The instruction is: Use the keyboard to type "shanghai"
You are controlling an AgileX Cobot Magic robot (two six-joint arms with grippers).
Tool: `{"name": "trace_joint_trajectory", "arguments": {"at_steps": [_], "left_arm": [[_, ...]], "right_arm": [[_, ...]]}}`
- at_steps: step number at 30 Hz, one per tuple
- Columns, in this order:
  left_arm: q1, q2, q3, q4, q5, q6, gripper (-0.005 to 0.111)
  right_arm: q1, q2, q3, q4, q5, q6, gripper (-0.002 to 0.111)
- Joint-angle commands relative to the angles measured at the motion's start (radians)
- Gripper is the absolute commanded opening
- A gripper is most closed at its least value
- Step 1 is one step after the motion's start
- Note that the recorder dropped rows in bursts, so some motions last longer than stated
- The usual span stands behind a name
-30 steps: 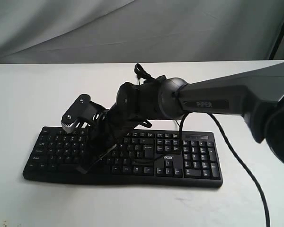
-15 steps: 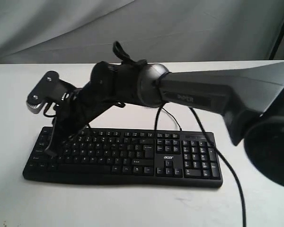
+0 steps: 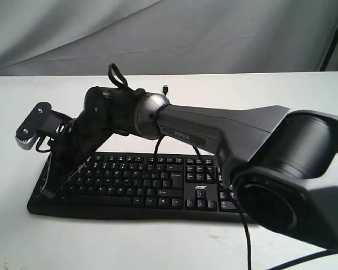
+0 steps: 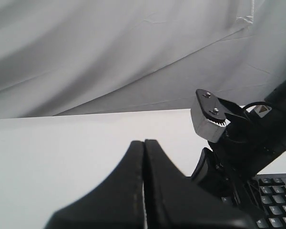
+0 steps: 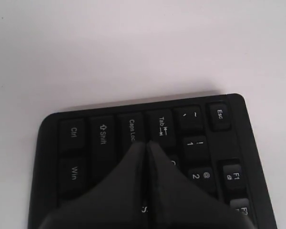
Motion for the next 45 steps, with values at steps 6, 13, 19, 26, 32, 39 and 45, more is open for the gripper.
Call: {"name": "trace_joint_trajectory", "arguments": {"at_steps": [6, 13, 19, 26, 32, 39, 45], "left_arm": [[-0.006, -0.002, 0.002, 0.000, -0.006, -0.003, 0.000], [-0.006, -0.002, 0.002, 0.000, -0.006, -0.003, 0.000], [-0.006, -0.002, 0.002, 0.000, -0.006, -0.003, 0.000], [-0.006, -0.002, 0.002, 0.000, -0.006, -0.003, 0.000], [-0.006, -0.002, 0.002, 0.000, -0.006, -0.003, 0.000], [-0.006, -0.002, 0.002, 0.000, -0.006, -0.003, 0.000], [-0.006, -0.002, 0.002, 0.000, -0.006, -0.003, 0.000]], "right_arm": [[-0.001, 0.033, -0.006, -0.001, 0.010, 0.003, 0.000], [-0.004, -0.059, -0.006, -0.107, 0.077, 0.068, 0.000], [-0.006, -0.173, 0.119, -0.234, 0.096, 0.168, 0.000], [-0.040, -0.298, 0.450, -0.159, -0.125, 0.160, 0.000], [-0.045, -0.316, 0.552, -0.097, -0.191, 0.119, 0.000], [-0.045, -0.316, 0.552, -0.094, -0.185, 0.115, 0.000], [-0.045, -0.316, 0.585, -0.093, -0.193, 0.112, 0.000]]}}
